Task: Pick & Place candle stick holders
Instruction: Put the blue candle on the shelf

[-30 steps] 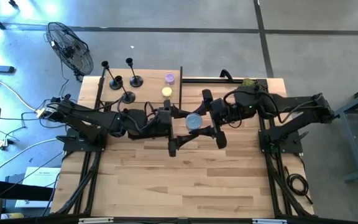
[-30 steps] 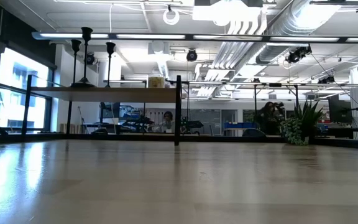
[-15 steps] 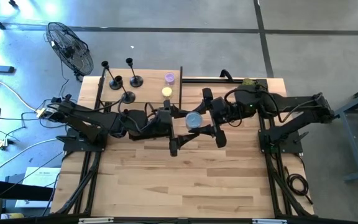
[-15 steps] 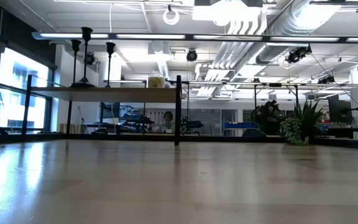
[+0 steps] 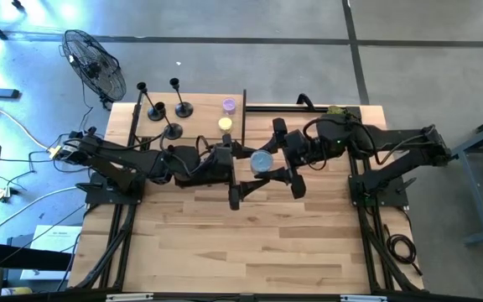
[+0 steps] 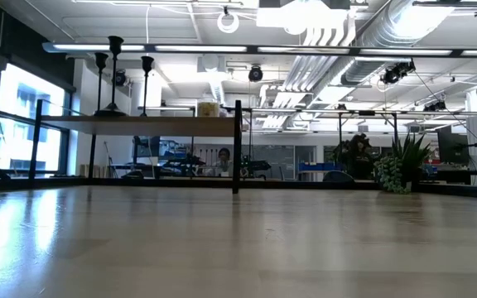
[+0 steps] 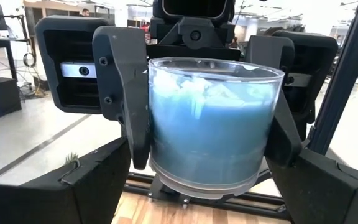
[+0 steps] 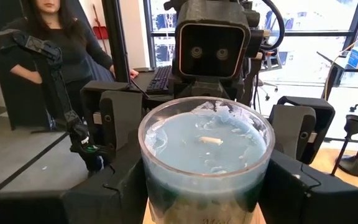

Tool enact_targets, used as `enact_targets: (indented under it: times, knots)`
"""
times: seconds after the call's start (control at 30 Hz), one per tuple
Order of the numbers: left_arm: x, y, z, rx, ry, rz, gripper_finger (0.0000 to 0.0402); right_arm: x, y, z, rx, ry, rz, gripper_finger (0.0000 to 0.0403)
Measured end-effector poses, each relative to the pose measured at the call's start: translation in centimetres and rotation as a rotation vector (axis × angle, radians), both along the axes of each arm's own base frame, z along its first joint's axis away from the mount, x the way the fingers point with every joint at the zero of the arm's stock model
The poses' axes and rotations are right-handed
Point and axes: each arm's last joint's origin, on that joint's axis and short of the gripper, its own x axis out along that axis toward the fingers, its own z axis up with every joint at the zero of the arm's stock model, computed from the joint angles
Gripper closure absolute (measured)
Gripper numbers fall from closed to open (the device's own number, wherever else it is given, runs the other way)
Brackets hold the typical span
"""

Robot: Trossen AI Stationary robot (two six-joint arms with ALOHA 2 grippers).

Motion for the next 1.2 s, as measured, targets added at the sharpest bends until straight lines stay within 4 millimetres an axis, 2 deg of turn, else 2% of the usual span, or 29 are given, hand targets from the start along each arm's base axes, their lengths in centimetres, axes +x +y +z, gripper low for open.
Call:
enact_targets:
  times: [0.43, 0.87, 1.0, 1.2]
  knots:
    - [0.3, 1.1, 0.1, 0.012, -0.018, -0.001, 0.0047, -0.1, 0.0, 0.1, 0.008, 0.000, -0.003, 0.0182]
    - [0.3, 1.2, 0.2, 0.041, -0.026, 0.004, 0.0048, -0.1, 0.0, 0.1, 0.026, 0.010, 0.003, 0.0182]
    - [0.3, 1.2, 0.2, 0.038, -0.025, 0.006, 0.0071, -0.1, 0.0, 0.0, 0.022, 0.011, -0.002, 0.0182]
    - [0.3, 1.2, 0.2, 0.031, -0.025, -0.001, 0.0129, 0.0, 0.0, 0.0, 0.014, 0.008, -0.011, 0.0182]
